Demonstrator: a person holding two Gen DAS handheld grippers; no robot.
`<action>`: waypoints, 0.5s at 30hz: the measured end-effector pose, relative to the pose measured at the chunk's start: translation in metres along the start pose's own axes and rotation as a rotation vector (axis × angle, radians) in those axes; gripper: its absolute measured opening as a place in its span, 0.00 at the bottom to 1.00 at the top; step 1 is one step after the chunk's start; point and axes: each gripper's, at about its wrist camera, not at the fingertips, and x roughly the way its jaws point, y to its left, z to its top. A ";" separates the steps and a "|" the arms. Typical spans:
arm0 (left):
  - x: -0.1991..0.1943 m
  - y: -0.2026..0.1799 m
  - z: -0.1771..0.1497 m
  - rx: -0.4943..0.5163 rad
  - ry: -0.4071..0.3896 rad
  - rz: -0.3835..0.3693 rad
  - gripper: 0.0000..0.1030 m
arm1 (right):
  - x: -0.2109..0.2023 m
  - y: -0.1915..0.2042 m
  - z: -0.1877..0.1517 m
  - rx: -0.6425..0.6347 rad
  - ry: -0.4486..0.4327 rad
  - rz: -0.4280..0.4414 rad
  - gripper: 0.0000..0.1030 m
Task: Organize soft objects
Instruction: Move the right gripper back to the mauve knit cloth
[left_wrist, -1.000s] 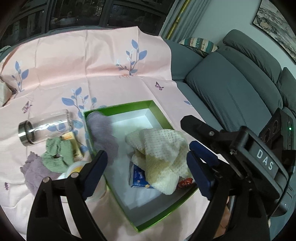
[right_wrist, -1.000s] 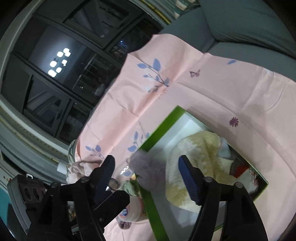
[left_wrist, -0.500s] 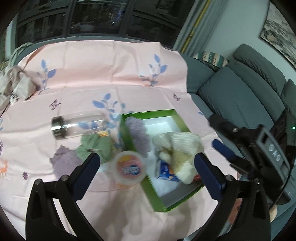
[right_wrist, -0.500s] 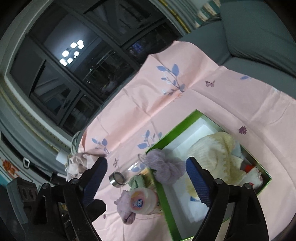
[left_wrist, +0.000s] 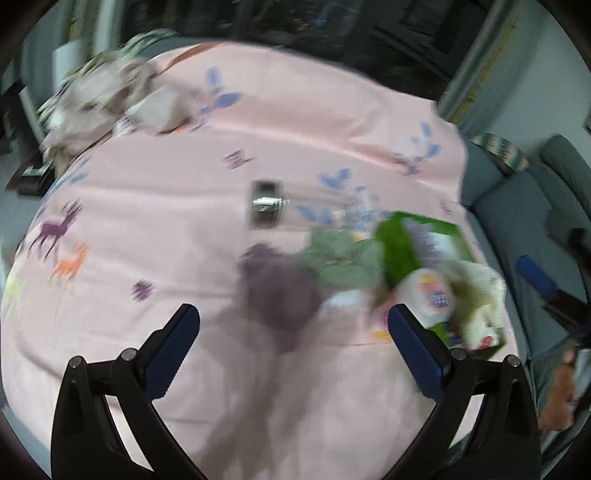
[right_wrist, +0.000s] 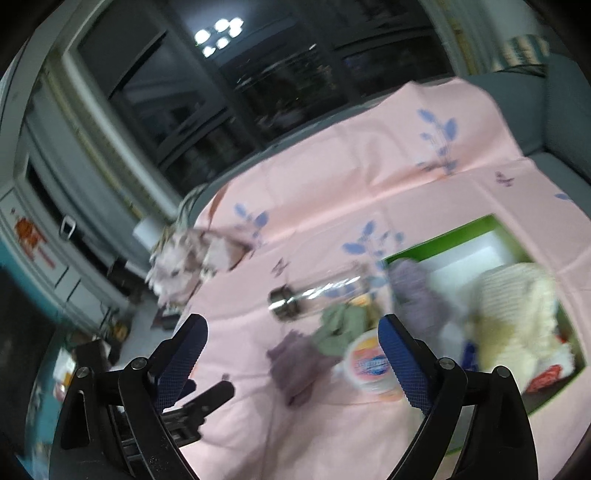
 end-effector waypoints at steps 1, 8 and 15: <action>0.003 0.012 -0.004 -0.020 0.009 0.009 0.99 | 0.007 0.008 -0.003 -0.017 0.020 0.000 0.91; 0.031 0.072 -0.028 -0.137 0.089 0.101 0.99 | 0.077 0.052 -0.029 -0.124 0.174 -0.050 0.91; 0.038 0.091 -0.033 -0.154 0.116 0.128 0.99 | 0.164 0.047 -0.066 -0.139 0.370 -0.167 0.91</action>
